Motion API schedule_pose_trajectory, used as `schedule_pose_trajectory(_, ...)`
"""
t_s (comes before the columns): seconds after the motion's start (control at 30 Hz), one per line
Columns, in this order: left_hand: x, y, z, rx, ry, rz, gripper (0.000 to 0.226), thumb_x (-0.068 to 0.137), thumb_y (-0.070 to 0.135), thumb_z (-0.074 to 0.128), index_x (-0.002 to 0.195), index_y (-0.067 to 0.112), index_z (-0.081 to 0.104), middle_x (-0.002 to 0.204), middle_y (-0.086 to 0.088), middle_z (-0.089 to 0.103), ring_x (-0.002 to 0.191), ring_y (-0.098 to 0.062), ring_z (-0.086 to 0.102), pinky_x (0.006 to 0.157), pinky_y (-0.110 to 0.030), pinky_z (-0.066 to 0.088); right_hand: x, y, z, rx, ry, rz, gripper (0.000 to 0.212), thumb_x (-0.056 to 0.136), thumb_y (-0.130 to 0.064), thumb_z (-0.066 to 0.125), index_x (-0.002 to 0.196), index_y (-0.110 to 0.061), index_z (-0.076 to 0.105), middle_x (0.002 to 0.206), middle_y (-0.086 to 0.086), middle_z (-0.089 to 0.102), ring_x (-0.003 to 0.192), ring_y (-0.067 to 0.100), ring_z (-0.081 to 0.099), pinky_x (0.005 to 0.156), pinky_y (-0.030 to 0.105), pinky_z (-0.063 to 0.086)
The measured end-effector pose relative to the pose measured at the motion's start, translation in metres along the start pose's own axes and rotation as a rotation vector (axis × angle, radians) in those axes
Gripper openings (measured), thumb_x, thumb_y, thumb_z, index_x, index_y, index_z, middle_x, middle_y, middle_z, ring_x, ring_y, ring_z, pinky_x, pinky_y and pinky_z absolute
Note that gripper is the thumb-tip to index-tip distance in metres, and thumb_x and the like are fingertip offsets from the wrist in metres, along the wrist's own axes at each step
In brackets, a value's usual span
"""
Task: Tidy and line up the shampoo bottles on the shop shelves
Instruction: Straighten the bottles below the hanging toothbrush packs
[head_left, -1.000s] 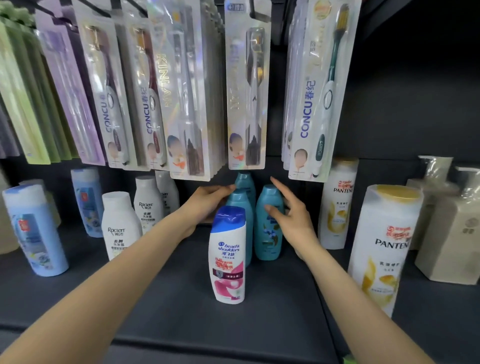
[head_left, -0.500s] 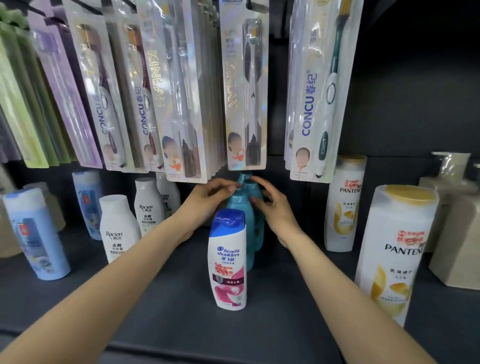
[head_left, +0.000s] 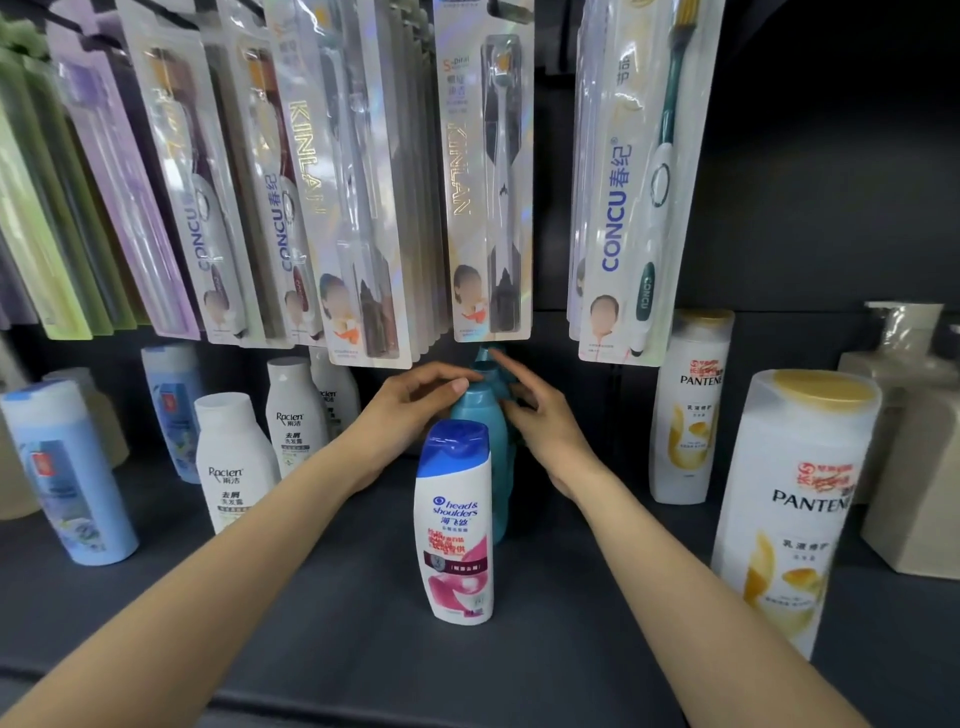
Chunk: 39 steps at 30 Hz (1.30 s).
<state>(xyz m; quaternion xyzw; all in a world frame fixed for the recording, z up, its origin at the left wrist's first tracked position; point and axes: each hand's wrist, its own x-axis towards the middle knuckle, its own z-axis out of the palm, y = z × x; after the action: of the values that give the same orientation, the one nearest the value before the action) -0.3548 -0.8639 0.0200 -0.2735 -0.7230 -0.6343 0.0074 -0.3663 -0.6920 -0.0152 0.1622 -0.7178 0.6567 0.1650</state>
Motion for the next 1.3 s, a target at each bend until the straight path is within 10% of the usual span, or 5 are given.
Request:
schedule_pose_trajectory(0.17, -0.001, 0.000, 0.000, -0.020, -0.007, -0.048, 0.017, 0.093, 0.020, 0.053, 0.104, 0.021, 0.066, 0.107, -0.006, 0.069, 0.095, -0.019, 0.066, 0.086, -0.034, 0.052, 0.013, 0.010, -0.010, -0.020, 0.232, 0.040, 0.036, 0.097, -0.015, 0.049, 0.130, -0.028, 0.053, 0.122, 0.002, 0.060, 0.116, 0.014, 0.055, 0.098, 0.026, 0.043)
schedule_pose_trajectory(0.47, 0.001, 0.006, -0.004, 0.036, -0.056, -0.102, 0.018, 0.094, 0.024, 0.052, 0.108, 0.024, 0.064, 0.110, -0.003, 0.068, 0.101, -0.019, 0.065, 0.089, -0.033, 0.052, 0.029, 0.005, -0.007, -0.460, 0.130, -0.043, 0.052, 0.092, -0.002, 0.048, 0.140, -0.022, 0.042, 0.138, 0.016, 0.043, 0.126, 0.027, 0.046, 0.110, 0.031, 0.033)
schedule_pose_trajectory(0.63, -0.001, 0.006, -0.002, 0.044, -0.050, -0.095, 0.019, 0.094, 0.025, 0.051, 0.109, 0.024, 0.063, 0.108, -0.001, 0.069, 0.099, -0.016, 0.066, 0.086, -0.031, 0.053, 0.025, 0.003, -0.008, -0.486, 0.168, -0.100, 0.040, 0.089, -0.001, 0.052, 0.126, -0.017, 0.055, 0.117, 0.008, 0.052, 0.111, 0.021, 0.053, 0.088, 0.013, 0.034)
schedule_pose_trajectory(0.9, -0.004, 0.003, -0.001, 0.042, -0.024, -0.086, 0.020, 0.094, 0.025, 0.051, 0.110, 0.022, 0.062, 0.113, -0.006, 0.066, 0.104, -0.021, 0.064, 0.090, -0.038, 0.052, 0.011, 0.006, -0.011, -0.347, 0.318, -0.124, 0.031, 0.082, -0.003, 0.065, 0.106, -0.018, 0.053, 0.109, 0.006, 0.062, 0.103, 0.021, 0.059, 0.094, 0.041, 0.048)
schedule_pose_trajectory(1.3, -0.012, 0.002, 0.009, -0.008, 0.092, 0.013, 0.014, 0.093, 0.017, 0.053, 0.101, 0.020, 0.065, 0.107, -0.008, 0.067, 0.095, -0.018, 0.063, 0.082, -0.027, 0.051, -0.037, -0.035, -0.017, -0.556, 0.352, -0.136, 0.025, 0.085, -0.009, 0.064, 0.108, -0.018, 0.064, 0.104, 0.004, 0.053, 0.097, 0.018, 0.054, 0.086, 0.022, 0.040)
